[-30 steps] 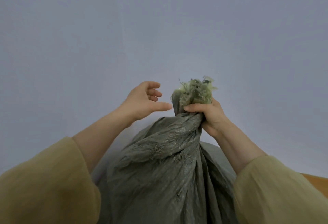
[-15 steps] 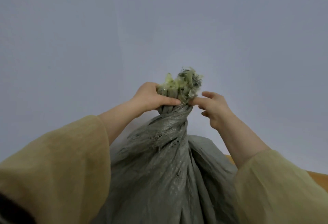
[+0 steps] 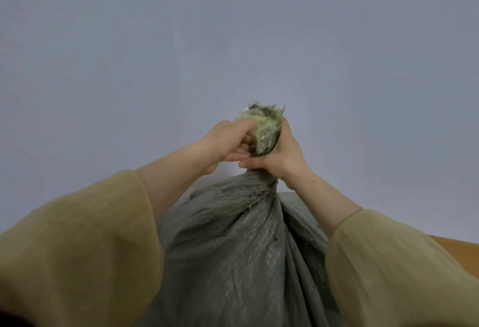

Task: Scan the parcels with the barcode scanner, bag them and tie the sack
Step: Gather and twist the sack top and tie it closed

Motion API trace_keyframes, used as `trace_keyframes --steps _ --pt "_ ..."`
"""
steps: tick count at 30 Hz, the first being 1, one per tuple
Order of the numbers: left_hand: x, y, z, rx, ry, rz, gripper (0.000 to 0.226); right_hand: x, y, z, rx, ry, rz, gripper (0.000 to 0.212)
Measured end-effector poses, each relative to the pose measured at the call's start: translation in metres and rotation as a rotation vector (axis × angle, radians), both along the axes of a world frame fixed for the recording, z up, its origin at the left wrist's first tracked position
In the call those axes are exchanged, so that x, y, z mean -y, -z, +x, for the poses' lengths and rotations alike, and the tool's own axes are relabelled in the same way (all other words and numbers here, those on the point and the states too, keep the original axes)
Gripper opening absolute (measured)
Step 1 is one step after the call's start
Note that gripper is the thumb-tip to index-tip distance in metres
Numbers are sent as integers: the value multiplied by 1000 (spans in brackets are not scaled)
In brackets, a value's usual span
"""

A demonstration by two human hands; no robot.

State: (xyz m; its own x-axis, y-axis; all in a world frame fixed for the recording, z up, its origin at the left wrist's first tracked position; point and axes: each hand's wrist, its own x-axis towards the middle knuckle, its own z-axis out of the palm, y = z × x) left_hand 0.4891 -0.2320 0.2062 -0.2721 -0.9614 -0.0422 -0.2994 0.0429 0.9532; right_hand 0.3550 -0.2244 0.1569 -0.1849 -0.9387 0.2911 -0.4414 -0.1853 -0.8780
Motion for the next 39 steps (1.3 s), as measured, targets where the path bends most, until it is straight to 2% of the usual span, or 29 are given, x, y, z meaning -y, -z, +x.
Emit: trace_keyframes --steps 2,4,6,8,11,13,15,17,18,20,21,23,24,26,27,28,30,31,33,35,36,38,39 --pt "2 11 6 33 26 0 29 3 4 -3 112 -28 -27 106" --pt "4 26 13 93 67 -84 31 4 8 -7 272 -53 -5 84" --pt "8 44 20 131 39 -209 40 3 14 -11 451 -46 40 61" --pt "15 64 25 209 15 -247 59 3 19 -13 623 -17 86 49" --pt "28 94 23 329 160 -96 102 5 20 -14 833 -21 86 39" --pt "33 104 13 284 272 -11 110 9 18 -13 920 -37 59 37" --pt "37 107 5 322 294 -99 109 12 11 -10 965 -45 30 46" --pt "42 103 3 443 249 -298 95 15 2 -7 999 -52 21 61" --pt "43 101 3 510 229 -396 84 15 1 -5 1003 -74 44 56" --pt "45 105 4 603 203 -526 67 11 -1 1 1047 -85 117 14" --pt "45 109 3 646 189 -578 62 12 2 1 1088 -74 143 17" --pt "46 120 1 704 217 -581 61 13 10 -4 1087 -31 183 31" --pt "49 120 2 636 281 -459 64 17 16 -7 1079 -21 208 37" --pt "50 108 6 262 499 -58 84 21 19 -17 1100 -73 278 45" --pt "52 99 9 48 583 72 90 23 17 -19 1079 -82 316 42" --pt "53 91 9 -111 609 102 90 26 15 -19 1064 -74 334 34" --pt "52 79 3 -343 508 99 71 32 15 -18 978 -49 386 15" --pt "50 73 -1 -398 412 124 60 33 14 -19 898 -48 417 17" --pt "49 69 -7 -363 310 119 59 40 20 -24 775 -52 421 22" --pt "50 73 -9 -289 241 61 72 36 17 -25 667 -87 415 8" --pt "51 74 -9 -265 188 23 74 37 16 -27 546 -53 391 2" --pt "52 75 -8 -247 73 -53 73 29 16 -33 298 123 327 8" --pt "53 76 -8 -233 31 -97 73 23 18 -36 311 173 283 25"
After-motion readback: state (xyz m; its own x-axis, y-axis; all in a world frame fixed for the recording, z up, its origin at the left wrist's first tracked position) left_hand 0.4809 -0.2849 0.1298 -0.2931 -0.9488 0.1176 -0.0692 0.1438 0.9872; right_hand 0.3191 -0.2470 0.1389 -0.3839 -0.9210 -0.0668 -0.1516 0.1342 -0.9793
